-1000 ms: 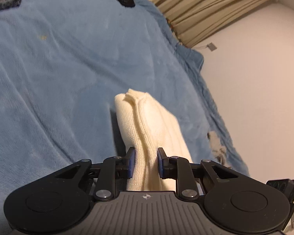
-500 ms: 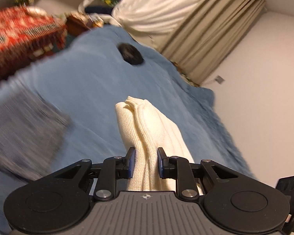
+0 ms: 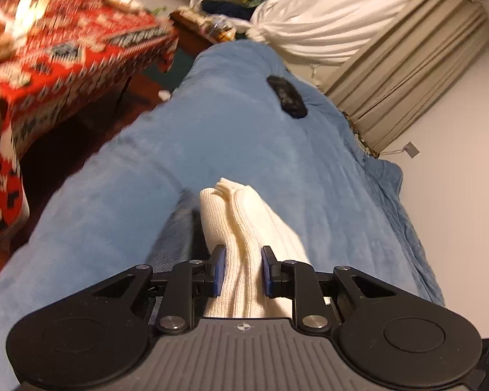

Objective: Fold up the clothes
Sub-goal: 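Lift the folded vest with both grippers and carry it onto the folded denim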

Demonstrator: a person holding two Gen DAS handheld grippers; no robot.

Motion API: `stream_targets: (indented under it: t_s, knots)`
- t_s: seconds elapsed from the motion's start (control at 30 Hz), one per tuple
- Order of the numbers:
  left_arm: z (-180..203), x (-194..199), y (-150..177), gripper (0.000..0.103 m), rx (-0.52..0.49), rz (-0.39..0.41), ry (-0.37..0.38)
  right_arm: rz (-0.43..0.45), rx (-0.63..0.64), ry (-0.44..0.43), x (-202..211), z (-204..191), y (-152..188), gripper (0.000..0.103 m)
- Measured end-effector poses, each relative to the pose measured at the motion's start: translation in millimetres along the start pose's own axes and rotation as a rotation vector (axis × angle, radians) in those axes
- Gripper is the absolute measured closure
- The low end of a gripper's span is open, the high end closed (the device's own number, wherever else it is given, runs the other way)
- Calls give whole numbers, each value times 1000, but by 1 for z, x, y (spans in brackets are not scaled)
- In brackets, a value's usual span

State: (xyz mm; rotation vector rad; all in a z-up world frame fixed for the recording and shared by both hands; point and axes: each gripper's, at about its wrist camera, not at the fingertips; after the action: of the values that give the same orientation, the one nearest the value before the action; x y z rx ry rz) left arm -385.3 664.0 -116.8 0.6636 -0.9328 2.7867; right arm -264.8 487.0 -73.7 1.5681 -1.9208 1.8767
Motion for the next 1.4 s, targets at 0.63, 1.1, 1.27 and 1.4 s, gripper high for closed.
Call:
stream_targets:
  t_s: [0.63,1.1,1.27,1.4]
  knots:
    - [-25,22,22,63,41,53,-8,-10,-16,-249,1,76,-1,99]
    - [99,21,66,66,-348,20,-99,-7,447,-635,-35,77,-35,96]
    - [83,3,91,79,-288,21,-152,-34,608,-693,-42,65,-39,98]
    - [64,9,99,92,-216,45,-150,-34,571,-664,-76,69,-65,101]
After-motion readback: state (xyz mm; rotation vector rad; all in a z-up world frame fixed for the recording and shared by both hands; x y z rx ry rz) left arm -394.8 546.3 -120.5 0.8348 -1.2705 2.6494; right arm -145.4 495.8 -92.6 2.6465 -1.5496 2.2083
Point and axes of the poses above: each gripper's, at about its wrist camera, not at the fingertips, and x roughly against the way its jaws point, z to its right, y to its underside, and after that the axes turned 8 degrees about y, right-handed
